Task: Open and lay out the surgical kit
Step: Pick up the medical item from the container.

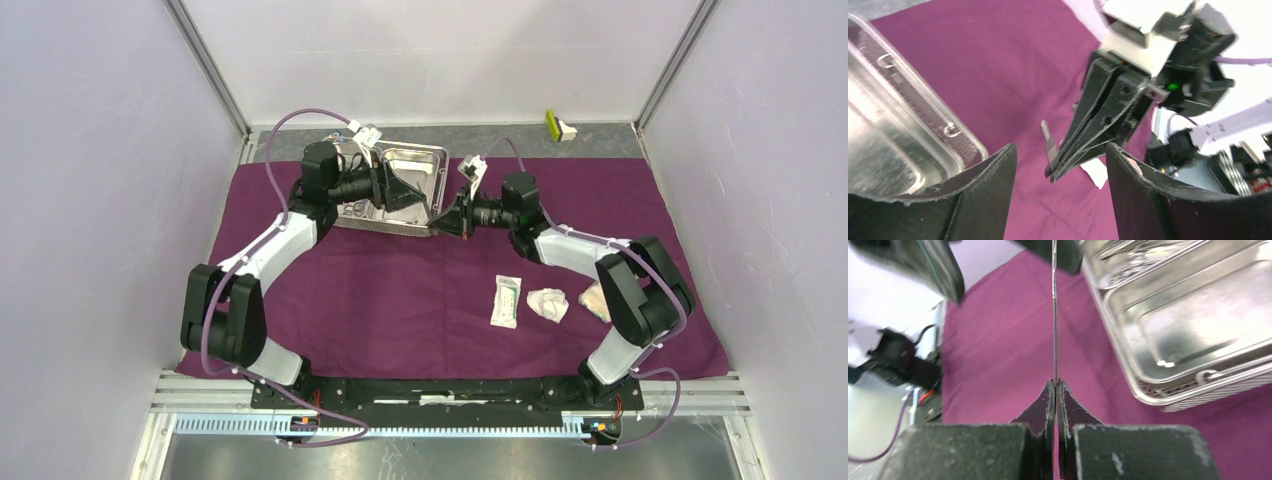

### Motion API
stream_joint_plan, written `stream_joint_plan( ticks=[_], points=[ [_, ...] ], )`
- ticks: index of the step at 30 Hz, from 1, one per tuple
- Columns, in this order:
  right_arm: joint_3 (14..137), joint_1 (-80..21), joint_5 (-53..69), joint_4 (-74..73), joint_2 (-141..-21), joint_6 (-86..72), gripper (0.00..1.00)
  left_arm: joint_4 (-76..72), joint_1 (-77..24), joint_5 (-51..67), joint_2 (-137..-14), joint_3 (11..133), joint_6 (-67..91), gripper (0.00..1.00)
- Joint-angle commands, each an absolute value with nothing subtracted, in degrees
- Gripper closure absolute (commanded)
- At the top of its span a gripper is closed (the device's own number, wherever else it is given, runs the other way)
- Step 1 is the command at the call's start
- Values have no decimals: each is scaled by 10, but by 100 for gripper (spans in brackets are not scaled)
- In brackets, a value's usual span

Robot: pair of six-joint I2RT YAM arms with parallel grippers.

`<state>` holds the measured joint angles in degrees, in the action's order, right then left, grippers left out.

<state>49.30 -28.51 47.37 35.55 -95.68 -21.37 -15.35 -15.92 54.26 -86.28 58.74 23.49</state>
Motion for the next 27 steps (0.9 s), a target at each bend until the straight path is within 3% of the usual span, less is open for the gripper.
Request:
stream_joint_plan(
  ticks=[1,10,18,27],
  points=[
    [566,-290,339,219,-930,-152,100,-101,-182,395,-837,607,244,26],
    [605,-309,244,129,-941,-124,100,-10,-242,257,-877,655,295,24],
    [598,-312,240,130,-941,-129,100,27,-243,215,-896,679,300,30],
    [595,-311,253,145,-946,-145,100,2,-247,246,-932,679,340,36]
  ],
)
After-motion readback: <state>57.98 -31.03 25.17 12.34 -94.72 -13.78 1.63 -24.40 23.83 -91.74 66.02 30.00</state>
